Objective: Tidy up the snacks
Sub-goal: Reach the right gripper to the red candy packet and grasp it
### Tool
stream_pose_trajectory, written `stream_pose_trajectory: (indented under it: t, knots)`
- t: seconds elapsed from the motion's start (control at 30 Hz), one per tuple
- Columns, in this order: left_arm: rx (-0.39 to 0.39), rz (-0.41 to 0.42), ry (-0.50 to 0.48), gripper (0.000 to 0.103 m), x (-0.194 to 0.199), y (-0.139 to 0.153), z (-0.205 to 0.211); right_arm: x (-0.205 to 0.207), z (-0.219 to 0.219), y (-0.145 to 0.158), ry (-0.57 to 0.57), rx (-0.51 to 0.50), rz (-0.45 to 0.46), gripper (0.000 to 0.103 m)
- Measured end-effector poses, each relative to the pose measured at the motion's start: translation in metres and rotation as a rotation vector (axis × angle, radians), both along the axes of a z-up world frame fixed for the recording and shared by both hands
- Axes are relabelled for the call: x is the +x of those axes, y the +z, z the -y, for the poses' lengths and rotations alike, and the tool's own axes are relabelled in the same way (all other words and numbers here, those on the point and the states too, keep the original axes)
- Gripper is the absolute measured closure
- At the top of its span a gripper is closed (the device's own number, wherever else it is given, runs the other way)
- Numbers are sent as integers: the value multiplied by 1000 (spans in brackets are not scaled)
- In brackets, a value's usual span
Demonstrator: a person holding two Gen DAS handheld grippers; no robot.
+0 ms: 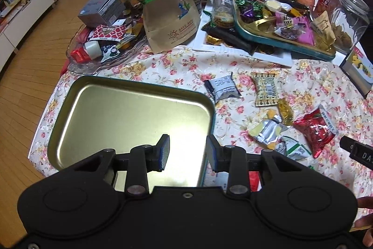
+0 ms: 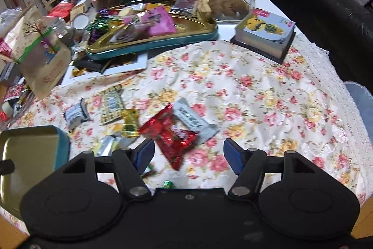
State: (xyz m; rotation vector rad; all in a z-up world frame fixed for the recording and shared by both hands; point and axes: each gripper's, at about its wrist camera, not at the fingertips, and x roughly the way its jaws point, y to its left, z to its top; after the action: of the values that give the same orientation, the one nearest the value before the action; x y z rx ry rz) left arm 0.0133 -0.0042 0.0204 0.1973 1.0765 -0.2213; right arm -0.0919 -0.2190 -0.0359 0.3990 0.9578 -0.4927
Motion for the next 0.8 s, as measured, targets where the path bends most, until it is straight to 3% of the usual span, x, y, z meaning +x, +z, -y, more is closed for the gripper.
stream_pose_trajectory:
  t: [0.2, 0.43, 0.5, 0.6, 0.8]
  knots:
    - [-32, -32, -42, 58, -1, 6, 17, -1, 17, 5, 10, 43, -37, 38]
    - [-49, -44, -66, 58, -1, 8, 29, 19, 28, 24, 102, 15, -21, 38]
    - [-47, -56, -74, 59, 0, 6, 31, 29, 30, 22, 128, 31, -51, 39]
    - [-50, -85, -81, 59, 2, 1, 31, 42, 35, 13, 145, 81, -79, 48]
    - [-46, -135, -86, 62, 4, -9, 28, 57, 29, -7, 157, 124, -82, 49]
